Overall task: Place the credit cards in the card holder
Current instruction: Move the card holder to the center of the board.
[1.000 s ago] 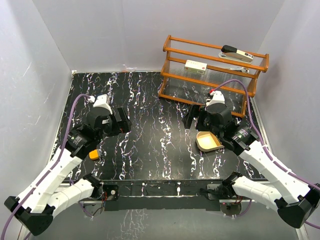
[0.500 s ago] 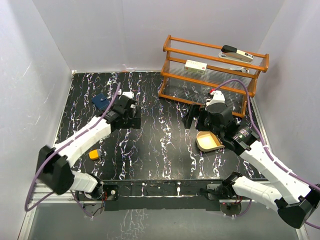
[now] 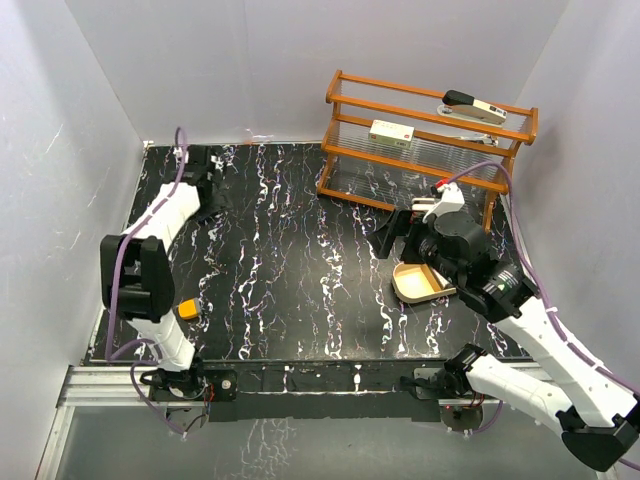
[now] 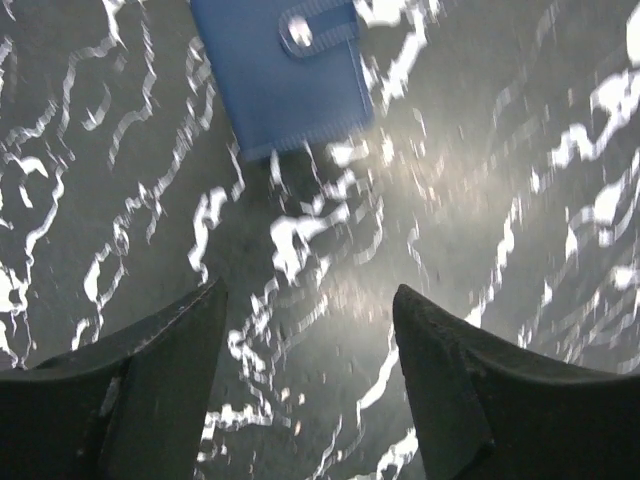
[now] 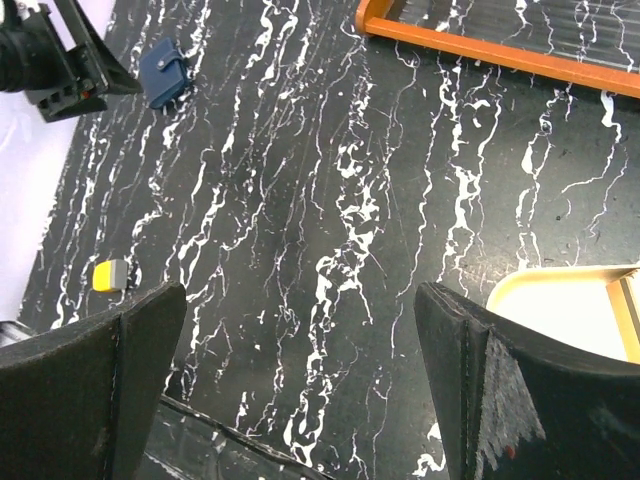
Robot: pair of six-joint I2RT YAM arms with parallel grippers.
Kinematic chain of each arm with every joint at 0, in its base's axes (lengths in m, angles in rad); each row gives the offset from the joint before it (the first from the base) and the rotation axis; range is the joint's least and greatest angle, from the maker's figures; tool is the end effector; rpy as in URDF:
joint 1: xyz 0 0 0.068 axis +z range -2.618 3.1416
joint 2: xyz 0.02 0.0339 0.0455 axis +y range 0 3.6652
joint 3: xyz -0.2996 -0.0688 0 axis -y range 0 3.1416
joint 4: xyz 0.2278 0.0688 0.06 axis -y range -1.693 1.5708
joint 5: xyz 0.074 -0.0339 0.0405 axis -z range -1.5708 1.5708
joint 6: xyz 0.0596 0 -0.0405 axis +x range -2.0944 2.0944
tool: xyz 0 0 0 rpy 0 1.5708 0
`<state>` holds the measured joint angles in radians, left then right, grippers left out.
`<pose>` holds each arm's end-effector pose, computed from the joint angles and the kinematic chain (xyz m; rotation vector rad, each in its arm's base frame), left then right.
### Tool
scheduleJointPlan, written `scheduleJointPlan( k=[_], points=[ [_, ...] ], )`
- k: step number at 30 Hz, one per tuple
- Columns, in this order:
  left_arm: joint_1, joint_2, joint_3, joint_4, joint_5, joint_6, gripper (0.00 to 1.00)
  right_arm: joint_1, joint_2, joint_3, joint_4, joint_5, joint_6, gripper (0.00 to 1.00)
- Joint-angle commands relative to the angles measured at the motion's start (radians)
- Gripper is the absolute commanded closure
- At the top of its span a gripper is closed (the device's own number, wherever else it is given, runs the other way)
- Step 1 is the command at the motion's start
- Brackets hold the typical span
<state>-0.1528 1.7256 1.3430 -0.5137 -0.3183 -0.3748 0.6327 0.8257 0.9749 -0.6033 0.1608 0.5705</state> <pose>0.3799 -0.0396 0.2781 -0.4015 2.3785 0.1530 0.1287 0.0825 0.3686 0.0397 2.0703 0.5937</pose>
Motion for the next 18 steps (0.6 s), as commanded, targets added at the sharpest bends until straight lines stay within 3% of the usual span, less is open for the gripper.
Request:
scheduleJointPlan(
  k=[1, 8, 18],
  points=[
    [0.084, 0.082, 0.116, 0.041, 0.017, -0.047, 0.42, -0.004, -0.042, 0.035, 0.078, -0.021, 0.007, 0.02],
    [0.178, 0.203, 0.226, 0.038, -0.004, -0.14, 0.51, -0.005, -0.036, 0.043, 0.074, -0.039, 0.003, 0.02],
    [0.243, 0.213, 0.101, 0.182, 0.108, -0.206, 0.53, -0.005, 0.017, 0.063, 0.033, -0.018, 0.022, 0.02]
  ],
)
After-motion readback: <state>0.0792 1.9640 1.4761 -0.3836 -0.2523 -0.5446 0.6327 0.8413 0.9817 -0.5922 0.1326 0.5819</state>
